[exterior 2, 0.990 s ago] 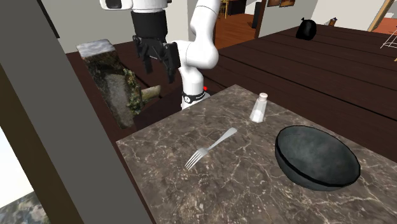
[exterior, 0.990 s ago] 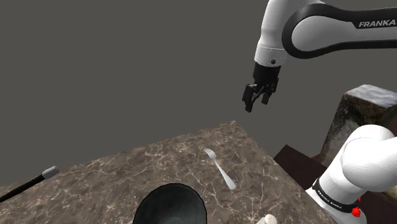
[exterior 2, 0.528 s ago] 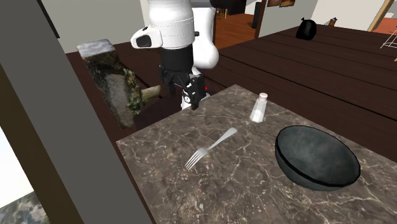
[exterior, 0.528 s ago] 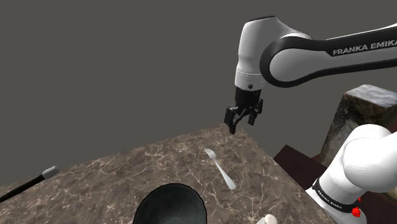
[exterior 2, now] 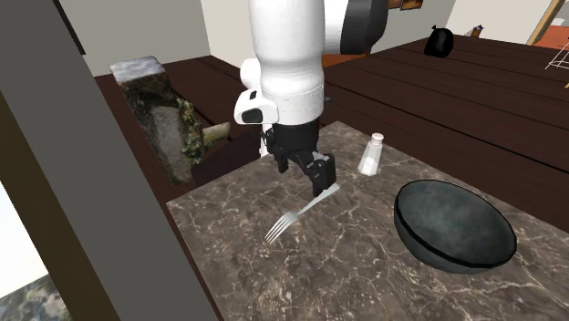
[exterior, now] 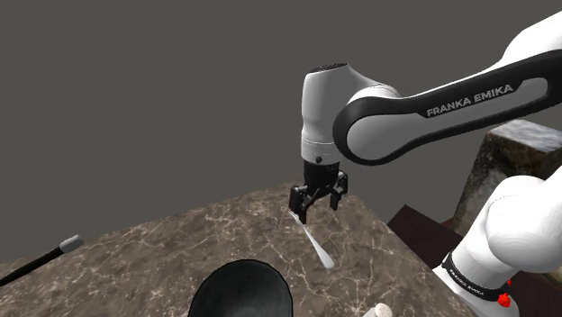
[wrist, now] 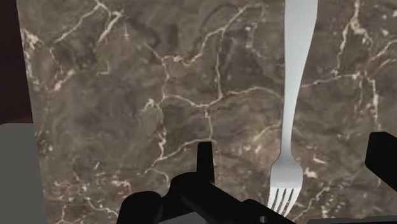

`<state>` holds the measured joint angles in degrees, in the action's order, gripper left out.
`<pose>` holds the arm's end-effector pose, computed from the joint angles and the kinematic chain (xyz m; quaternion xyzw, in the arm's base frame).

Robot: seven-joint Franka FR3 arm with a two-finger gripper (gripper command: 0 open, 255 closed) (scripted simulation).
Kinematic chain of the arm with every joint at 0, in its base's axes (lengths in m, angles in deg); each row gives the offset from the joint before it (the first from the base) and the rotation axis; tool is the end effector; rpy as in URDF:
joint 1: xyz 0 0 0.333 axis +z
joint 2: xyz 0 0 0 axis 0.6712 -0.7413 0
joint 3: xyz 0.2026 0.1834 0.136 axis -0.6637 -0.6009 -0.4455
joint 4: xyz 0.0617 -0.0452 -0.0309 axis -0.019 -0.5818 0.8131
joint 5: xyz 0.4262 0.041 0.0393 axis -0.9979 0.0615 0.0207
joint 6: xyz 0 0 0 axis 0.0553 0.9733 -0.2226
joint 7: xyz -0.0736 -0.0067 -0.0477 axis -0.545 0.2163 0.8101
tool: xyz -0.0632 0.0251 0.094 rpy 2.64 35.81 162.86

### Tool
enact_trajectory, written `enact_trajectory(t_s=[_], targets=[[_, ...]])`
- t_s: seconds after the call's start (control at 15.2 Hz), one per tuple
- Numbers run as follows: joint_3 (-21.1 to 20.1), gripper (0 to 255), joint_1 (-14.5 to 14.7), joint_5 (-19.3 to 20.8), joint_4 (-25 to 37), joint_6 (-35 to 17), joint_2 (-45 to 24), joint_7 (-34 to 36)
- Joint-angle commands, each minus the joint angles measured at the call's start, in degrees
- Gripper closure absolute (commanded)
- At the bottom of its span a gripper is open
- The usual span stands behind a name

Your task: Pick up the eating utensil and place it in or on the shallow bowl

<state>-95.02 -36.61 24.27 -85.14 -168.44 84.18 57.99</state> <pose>0.3738 0.2875 0.3906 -0.9909 0.1191 0.0619 0.0134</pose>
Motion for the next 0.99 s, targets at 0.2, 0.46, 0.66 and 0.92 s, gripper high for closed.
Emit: enact_trajectory(t_s=[0.2, 0.46, 0.66, 0.92], targets=[[-2.8, 0, 0.2, -0.2, 0.0, -4.3, -4.8, 3.7], [-3.6, 0, 0.4, -0.2, -2.0, -7.8, -6.3, 3.9], [-4.0, 0, 0.4, -0.2, -2.7, -9.1, -7.0, 4.0], [-4.0, 0, 0.4, -0.2, -2.7, -9.1, -7.0, 4.0]])
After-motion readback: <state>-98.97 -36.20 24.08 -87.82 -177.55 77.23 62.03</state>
